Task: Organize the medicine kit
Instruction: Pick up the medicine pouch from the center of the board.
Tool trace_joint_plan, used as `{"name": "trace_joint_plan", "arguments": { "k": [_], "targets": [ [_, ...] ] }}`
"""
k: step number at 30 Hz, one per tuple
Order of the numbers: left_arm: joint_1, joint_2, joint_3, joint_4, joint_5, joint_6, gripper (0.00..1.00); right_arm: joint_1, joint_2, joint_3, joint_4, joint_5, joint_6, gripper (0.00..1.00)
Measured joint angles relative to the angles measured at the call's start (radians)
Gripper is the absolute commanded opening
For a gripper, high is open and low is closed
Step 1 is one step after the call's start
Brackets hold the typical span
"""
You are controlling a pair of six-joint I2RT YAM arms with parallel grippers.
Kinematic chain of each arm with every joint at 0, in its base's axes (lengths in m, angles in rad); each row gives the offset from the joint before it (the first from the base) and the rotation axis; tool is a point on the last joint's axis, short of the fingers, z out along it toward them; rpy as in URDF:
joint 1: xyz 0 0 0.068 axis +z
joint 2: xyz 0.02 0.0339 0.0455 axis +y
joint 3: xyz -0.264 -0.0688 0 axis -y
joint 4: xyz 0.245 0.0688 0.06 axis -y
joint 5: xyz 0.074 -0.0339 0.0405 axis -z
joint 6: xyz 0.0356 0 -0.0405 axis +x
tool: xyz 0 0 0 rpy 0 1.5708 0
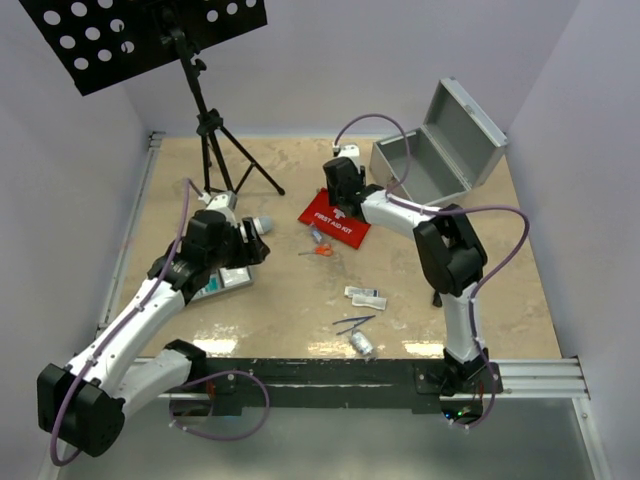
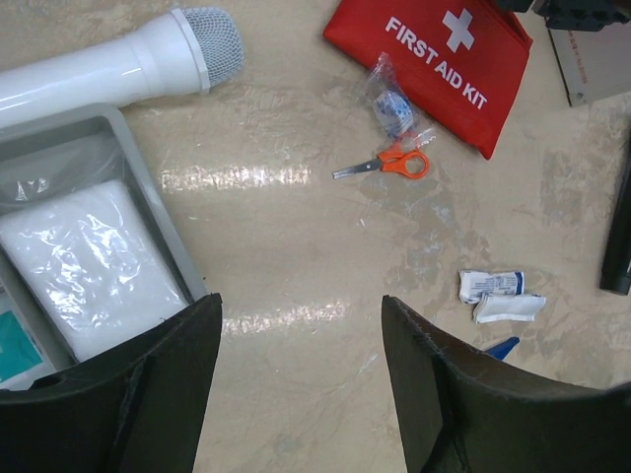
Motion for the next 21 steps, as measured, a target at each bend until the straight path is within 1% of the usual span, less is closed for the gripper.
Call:
{"name": "trace_joint_plan", "arguments": {
  "k": [5,16,21],
  "targets": [
    [0.000,0.018,-0.017,0.024,0.018,0.000,0.70,-0.001,0.043,0.002,-0.010,0.024,-0.034,0.53],
    [0.000,0.033,-0.035,0.045,0.026,0.001,0.70,-0.041,0.132,0.103,-0.041,0.033,-0.054,0.49],
    [0.000,0.037,-0.049,0.044,0.027,0.001,0.70,-0.056,0.171,0.142,-0.043,0.040,-0.068,0.46]
  ]
}}
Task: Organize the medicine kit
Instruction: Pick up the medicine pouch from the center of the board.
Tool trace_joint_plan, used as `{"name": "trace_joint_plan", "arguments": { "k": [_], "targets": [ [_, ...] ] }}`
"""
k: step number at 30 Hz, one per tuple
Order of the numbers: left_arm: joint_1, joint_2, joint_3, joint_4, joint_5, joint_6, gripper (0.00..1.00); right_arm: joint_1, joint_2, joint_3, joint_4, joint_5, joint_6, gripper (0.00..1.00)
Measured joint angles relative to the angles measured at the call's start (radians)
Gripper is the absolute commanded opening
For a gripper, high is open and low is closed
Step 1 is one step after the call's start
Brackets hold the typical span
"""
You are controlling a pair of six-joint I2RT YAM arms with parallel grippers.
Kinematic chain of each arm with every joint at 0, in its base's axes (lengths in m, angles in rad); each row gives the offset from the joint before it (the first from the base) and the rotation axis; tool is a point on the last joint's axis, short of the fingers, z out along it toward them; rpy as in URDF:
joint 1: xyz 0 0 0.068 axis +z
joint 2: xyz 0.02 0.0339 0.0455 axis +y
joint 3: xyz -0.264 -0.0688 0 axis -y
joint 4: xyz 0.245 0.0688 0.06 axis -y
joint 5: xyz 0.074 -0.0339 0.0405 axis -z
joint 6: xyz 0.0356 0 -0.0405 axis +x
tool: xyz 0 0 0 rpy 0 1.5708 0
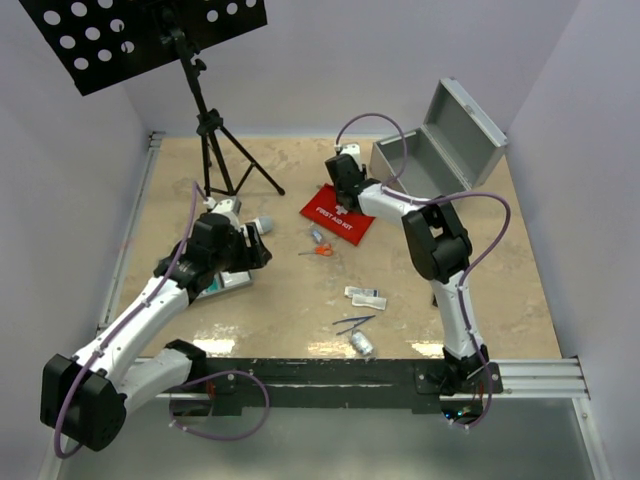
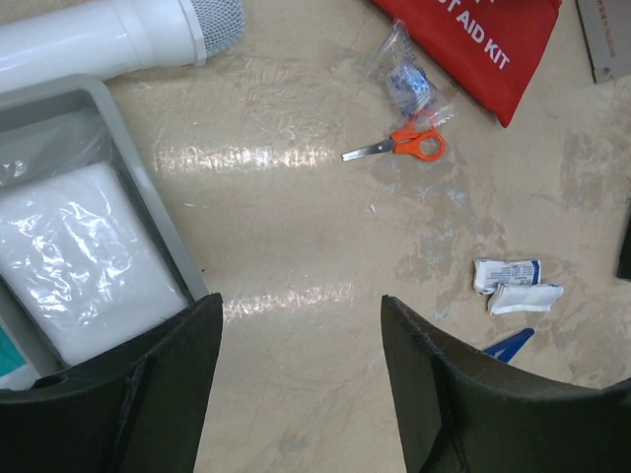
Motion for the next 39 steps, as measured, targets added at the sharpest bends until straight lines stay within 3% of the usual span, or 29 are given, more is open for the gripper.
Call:
{"name": "trace_joint_plan", "arguments": {
  "k": [5,8,13,18,26,39],
  "targets": [
    [0.000,0.007,-0.004,0.002,0.007,0.000,0.70,-0.006,0.026,0.003,-0.007,0.000,-0.016,0.35],
    [0.000,0.008,-0.006,0.005,0.011,0.000,0.70,-0.009,0.029,0.004,-0.008,0.000,-0.025,0.23],
    [0.000,0.008,-0.006,0.008,0.014,0.000,0.70,-0.009,0.029,0.011,-0.009,0.006,-0.042,0.16],
    [0.000,0.008,-0.006,0.008,0.018,0.000,0.69,-0.009,0.027,0.012,-0.014,0.026,-0.050,0.00],
    [0.000,0.008,-0.006,0.008,0.020,0.000,0.69,0.016,-0.101,-0.026,-0.049,0.076,-0.060,0.00],
    [0.000,0.000,0.117,-0.036,-0.008,0.010,0.70,0.256,-0.579,-0.235,-0.028,0.170,-0.140,0.00]
  ]
}}
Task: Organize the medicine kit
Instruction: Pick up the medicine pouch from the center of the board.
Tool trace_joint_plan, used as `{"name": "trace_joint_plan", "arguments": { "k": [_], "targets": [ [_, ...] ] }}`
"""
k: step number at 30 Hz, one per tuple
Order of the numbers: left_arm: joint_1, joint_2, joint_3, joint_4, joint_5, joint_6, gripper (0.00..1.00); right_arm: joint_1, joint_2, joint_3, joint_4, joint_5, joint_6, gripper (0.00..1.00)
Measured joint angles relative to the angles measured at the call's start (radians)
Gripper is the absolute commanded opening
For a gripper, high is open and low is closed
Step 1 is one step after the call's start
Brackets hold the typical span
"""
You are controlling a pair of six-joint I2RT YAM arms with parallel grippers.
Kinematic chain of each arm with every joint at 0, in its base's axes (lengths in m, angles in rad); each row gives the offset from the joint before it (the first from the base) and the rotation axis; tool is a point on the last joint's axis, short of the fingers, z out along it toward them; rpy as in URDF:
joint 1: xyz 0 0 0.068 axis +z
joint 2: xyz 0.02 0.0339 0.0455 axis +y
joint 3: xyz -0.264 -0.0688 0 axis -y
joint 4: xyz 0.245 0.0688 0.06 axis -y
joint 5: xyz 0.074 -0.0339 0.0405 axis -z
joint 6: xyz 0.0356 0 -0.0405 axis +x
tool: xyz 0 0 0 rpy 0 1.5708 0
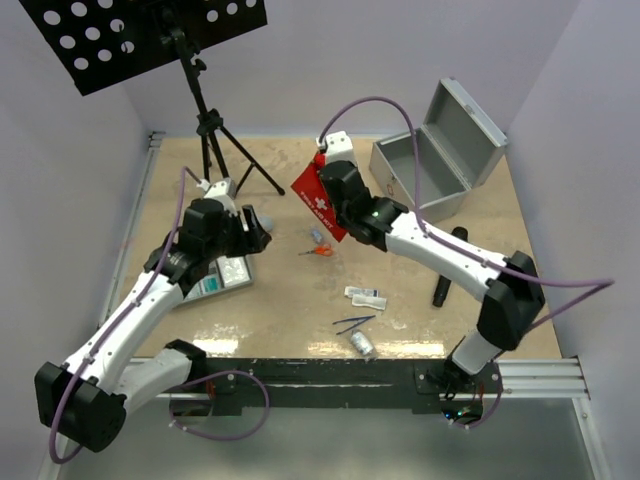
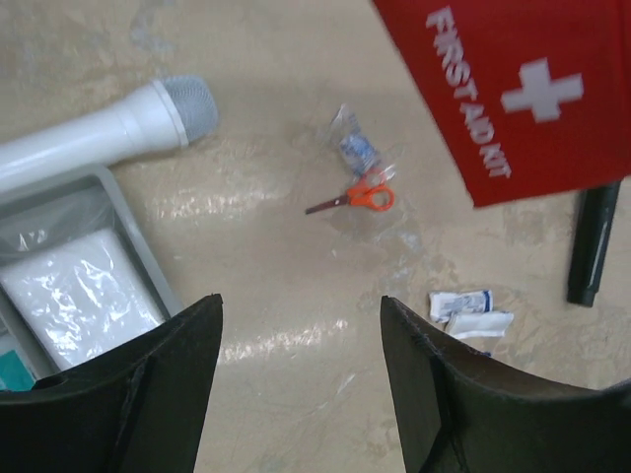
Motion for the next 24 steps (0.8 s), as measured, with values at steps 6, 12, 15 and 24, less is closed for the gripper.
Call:
{"name": "trace_joint_plan", "arguments": {
  "k": [6,12,15,24],
  "targets": [
    [0.000,-0.032,0.144,-0.034,-0.053,0.035,0.70,0.099,-0.206,-0.121,0.032,-0.123,-0.103,0.00],
    [0.005,-0.075,0.251,-0.055,-0.088,0.071,0.71,0.227,-0.380,-0.233,0.073,-0.262,-0.233,0.00],
    [0.011,-0.119,0.258,-0.036,-0.042,0.098,0.71,0.243,-0.458,-0.301,0.100,-0.319,-0.292,0.00],
    [0.013,-0.146,0.276,0.024,0.207,0.187,0.78,0.269,-0.617,-0.419,0.166,-0.441,-0.455,0.00]
  ]
}}
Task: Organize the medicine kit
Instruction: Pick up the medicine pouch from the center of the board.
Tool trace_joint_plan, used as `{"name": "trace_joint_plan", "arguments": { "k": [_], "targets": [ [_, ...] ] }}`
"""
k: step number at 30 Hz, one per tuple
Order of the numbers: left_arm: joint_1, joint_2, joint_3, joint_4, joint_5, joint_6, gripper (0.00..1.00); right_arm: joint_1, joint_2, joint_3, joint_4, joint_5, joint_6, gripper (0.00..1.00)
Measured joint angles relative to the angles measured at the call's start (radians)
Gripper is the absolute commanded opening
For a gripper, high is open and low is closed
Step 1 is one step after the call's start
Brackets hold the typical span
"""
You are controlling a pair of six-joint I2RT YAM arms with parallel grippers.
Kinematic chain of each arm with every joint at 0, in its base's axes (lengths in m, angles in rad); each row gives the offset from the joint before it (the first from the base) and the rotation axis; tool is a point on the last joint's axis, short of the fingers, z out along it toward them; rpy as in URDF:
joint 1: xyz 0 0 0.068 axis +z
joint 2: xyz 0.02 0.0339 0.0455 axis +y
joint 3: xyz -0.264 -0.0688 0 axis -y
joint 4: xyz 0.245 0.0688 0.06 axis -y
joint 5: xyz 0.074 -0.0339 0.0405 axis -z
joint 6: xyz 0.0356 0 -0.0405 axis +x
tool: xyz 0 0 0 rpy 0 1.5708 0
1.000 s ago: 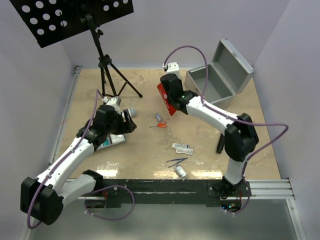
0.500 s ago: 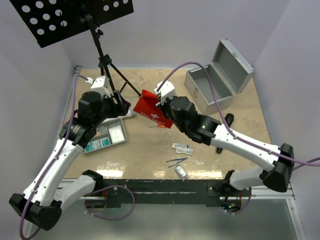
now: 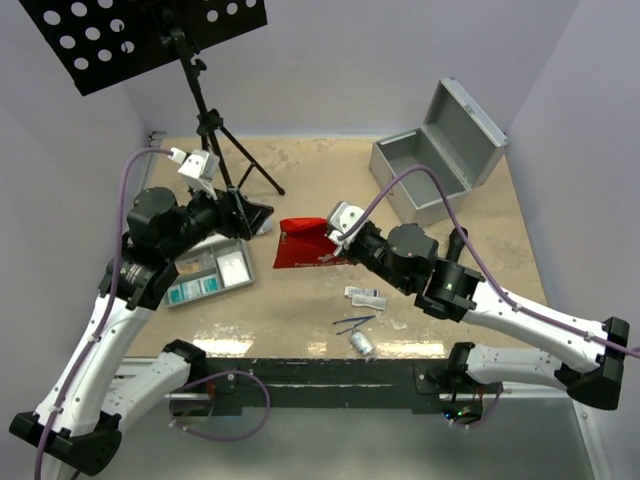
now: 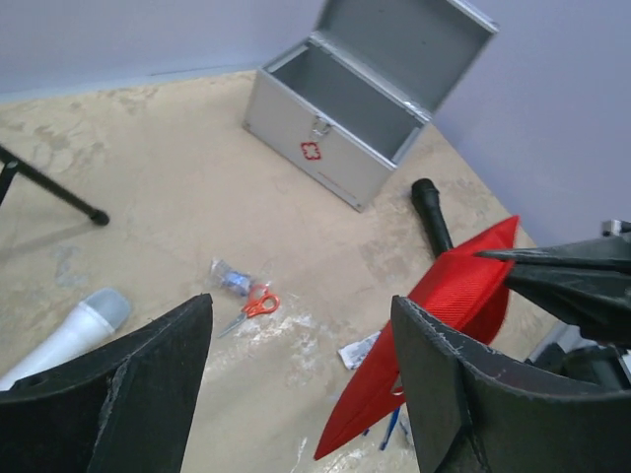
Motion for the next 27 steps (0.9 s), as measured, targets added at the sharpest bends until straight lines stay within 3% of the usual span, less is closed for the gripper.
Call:
{"name": "trace_joint_plan", "arguments": {
  "k": [10,21,27],
  "targets": [
    [0.000,0.005,-0.067,0.163,0.364,0.048,0.77,0.061,0.012,-0.016,0.002,-0.024,-0.114,0.00],
    [0.000,0.072,-0.119,0.221,0.581,0.055,0.76,0.138,0.011,-0.047,0.013,-0.026,-0.194,0.00],
    [0.000,0.116,-0.137,0.267,0.691,0.033,0.66,0.182,0.011,-0.047,0.013,-0.017,-0.241,0.00]
  ]
}}
